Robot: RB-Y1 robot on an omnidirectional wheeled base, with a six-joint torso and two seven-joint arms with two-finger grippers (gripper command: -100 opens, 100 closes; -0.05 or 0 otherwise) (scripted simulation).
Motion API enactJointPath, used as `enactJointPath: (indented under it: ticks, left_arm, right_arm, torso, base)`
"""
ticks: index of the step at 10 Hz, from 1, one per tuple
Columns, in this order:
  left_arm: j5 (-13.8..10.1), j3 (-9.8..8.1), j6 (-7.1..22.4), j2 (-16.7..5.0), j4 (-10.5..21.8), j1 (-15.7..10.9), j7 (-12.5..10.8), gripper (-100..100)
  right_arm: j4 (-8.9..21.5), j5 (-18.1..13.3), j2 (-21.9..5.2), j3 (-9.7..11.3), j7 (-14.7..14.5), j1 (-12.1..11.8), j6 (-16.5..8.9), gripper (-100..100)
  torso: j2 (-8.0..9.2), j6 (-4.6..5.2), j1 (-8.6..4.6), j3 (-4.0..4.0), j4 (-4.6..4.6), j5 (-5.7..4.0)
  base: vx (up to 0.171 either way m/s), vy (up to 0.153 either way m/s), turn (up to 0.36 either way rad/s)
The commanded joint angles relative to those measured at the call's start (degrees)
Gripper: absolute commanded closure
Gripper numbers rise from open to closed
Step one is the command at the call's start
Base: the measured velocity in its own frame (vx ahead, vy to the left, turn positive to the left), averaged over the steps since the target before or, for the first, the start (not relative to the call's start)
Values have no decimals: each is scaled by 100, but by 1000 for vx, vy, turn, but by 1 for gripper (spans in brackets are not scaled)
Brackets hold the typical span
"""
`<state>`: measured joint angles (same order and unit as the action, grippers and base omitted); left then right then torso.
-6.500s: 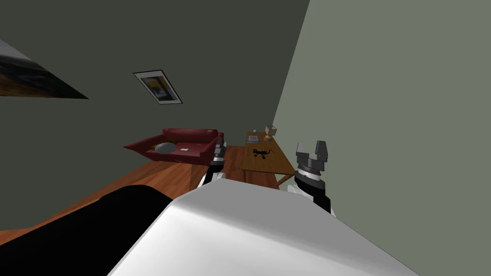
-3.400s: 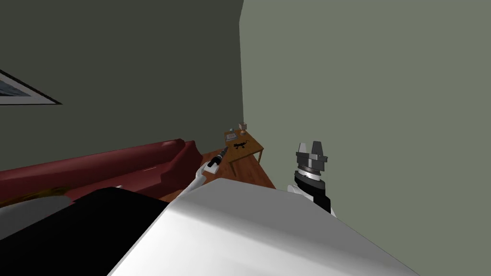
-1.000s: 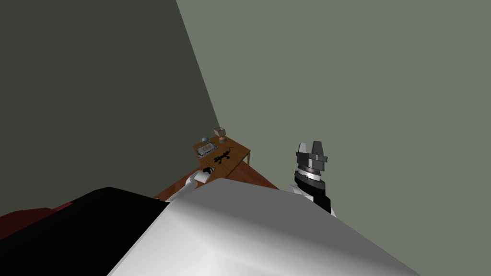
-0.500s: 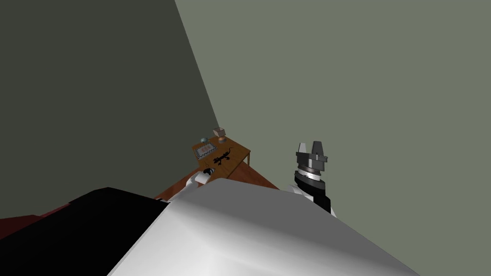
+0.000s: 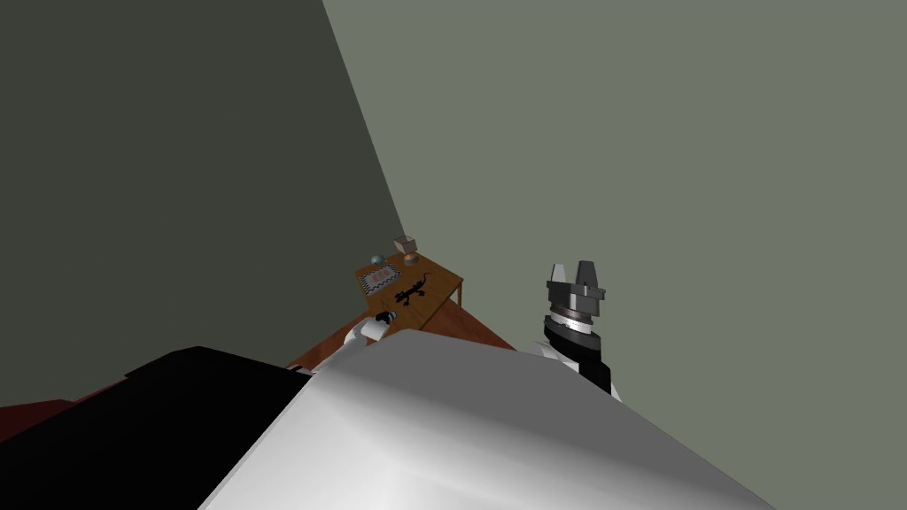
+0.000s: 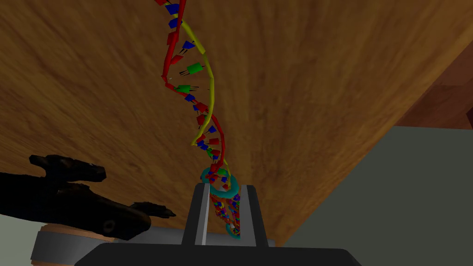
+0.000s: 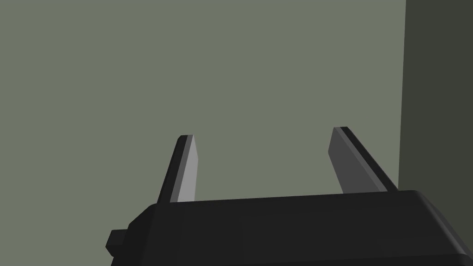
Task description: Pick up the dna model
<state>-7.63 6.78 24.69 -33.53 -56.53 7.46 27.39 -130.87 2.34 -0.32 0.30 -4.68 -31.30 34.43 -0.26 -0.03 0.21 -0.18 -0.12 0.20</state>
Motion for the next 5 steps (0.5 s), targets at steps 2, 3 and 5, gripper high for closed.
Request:
enactJointPath:
  ticks: [2,3,5]
  left_arm:
    - [0,0,0,1,0,0,0,100]
    - [0,0,0,1,0,0,-1,0]
    - [-156,21,212,-116,-294,80,86,100]
  right_arm:
    - [0,0,0,0,0,0,0,0]
    - [0,0,0,0,0,0,0,0]
    - [0,0,0,0,0,0,0,0]
  torso:
    - [-4,0,5,-2,-1,1]
    - [-5,0,6,-3,-1,1]
    - [-1,-2,1,-1,-1,-1]
  base:
    - [0,0,0]
    - [0,0,0]
    - [-26,-28,39]
